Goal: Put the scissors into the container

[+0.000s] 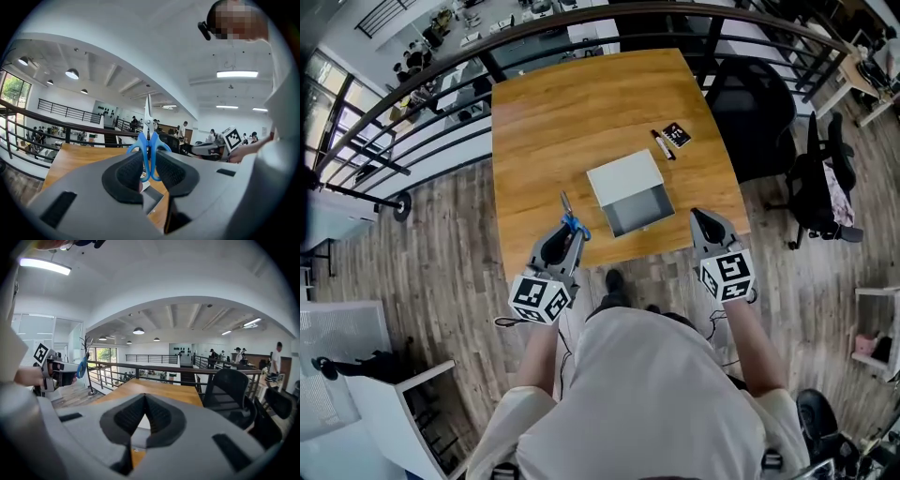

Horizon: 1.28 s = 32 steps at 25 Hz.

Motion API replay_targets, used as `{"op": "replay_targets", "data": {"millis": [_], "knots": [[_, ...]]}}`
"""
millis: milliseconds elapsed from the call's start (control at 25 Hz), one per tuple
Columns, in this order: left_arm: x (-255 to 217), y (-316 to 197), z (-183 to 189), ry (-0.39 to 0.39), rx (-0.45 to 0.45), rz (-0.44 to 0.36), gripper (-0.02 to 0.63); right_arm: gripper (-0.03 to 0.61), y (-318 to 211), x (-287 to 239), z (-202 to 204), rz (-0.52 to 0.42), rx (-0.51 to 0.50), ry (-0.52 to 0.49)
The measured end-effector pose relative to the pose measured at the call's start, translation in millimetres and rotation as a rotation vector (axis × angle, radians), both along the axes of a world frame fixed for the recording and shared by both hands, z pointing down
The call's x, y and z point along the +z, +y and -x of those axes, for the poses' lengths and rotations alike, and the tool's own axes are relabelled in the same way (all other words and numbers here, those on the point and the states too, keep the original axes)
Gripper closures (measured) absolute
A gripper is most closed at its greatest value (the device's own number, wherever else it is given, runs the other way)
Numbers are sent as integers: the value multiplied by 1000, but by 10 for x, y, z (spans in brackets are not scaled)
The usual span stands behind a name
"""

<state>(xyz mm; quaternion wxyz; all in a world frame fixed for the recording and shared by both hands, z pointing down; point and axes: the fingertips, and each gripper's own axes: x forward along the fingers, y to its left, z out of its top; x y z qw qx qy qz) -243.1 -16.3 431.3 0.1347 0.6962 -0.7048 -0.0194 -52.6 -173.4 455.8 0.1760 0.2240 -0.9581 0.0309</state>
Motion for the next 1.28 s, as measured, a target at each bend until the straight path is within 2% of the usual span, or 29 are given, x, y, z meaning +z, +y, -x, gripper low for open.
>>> {"op": "replay_targets", "data": {"millis": [320,600,920,1280], "knots": [[63,-358,440,2,103,9,534,577,-160,-15,353,-16,70,2],[132,-609,651,-7,193,24,534,576,-267,18,530,-20,131,11],[267,-866,620,0,260,60,534,576,-372,87,500,1,182,15],[581,-1280,284,-31,329,150,534,577,-677,331,251,52,215,24]]}}
